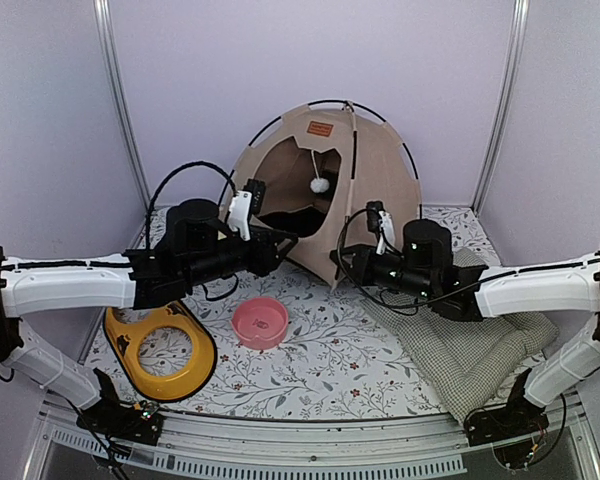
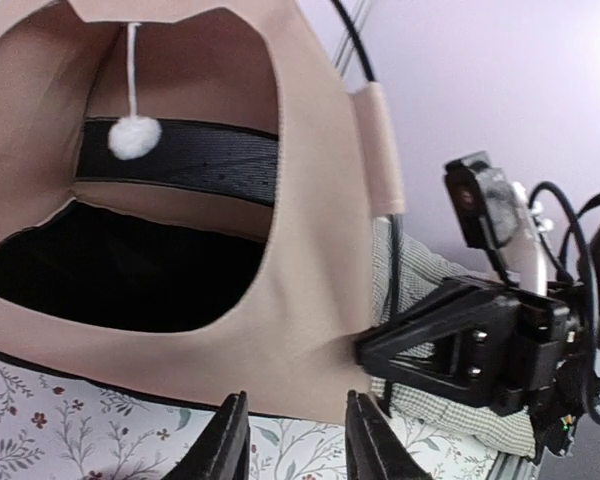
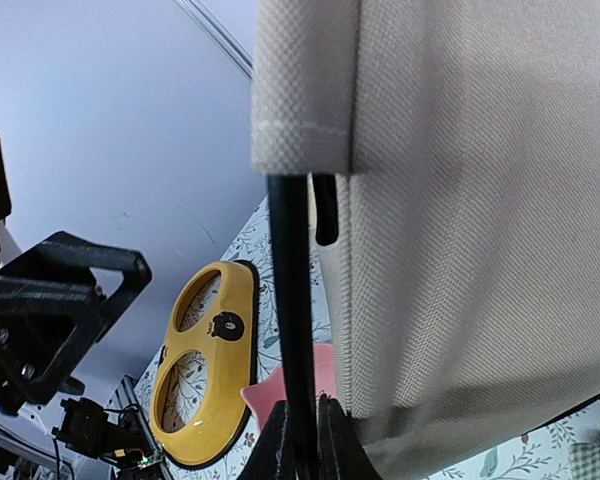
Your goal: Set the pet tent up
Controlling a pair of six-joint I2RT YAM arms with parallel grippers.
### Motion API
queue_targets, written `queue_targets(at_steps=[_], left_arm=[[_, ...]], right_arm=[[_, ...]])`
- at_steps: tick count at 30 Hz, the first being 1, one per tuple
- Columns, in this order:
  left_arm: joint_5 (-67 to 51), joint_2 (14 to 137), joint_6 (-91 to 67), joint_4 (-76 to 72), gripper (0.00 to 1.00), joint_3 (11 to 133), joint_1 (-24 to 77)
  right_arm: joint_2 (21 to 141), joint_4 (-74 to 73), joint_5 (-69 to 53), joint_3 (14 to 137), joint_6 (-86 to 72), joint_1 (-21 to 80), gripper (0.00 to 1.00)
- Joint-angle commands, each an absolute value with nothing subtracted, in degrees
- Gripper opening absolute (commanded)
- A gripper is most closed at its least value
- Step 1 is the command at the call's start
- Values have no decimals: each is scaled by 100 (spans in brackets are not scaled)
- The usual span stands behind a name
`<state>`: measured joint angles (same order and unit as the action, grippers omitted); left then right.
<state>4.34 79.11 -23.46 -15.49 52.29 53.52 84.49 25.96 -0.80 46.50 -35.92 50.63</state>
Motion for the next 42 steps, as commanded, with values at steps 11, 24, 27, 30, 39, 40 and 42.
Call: queue_targets(at_steps=[11, 24, 27, 30, 39, 40, 42], left_arm=[[610, 7716, -2232, -648, 51, 5654, 4263], [675, 7825, -1874, 15, 56, 6272, 3438], [767, 7848, -1783, 108, 58, 6450, 3309], [773, 7900, -1643, 127, 61, 6629, 3178], [155, 8606, -920, 351, 78, 7576, 2553], [-16, 8704, -812, 364, 80, 7710, 2503], [-217, 8893, -579, 384, 82, 7894, 2430]], right_arm=[[6957, 1174, 532, 4011, -3679, 4669, 44], [6059, 714, 409, 3999, -3276, 4339, 90], [5951, 618, 304, 4049, -3197, 4332, 99], [5858, 474, 220, 4117, -3127, 4325, 99], [5428, -116, 312, 4379, -2971, 4317, 99], [5378, -193, 336, 4429, -2971, 4322, 99], [5295, -372, 356, 4546, -2971, 4319, 99]])
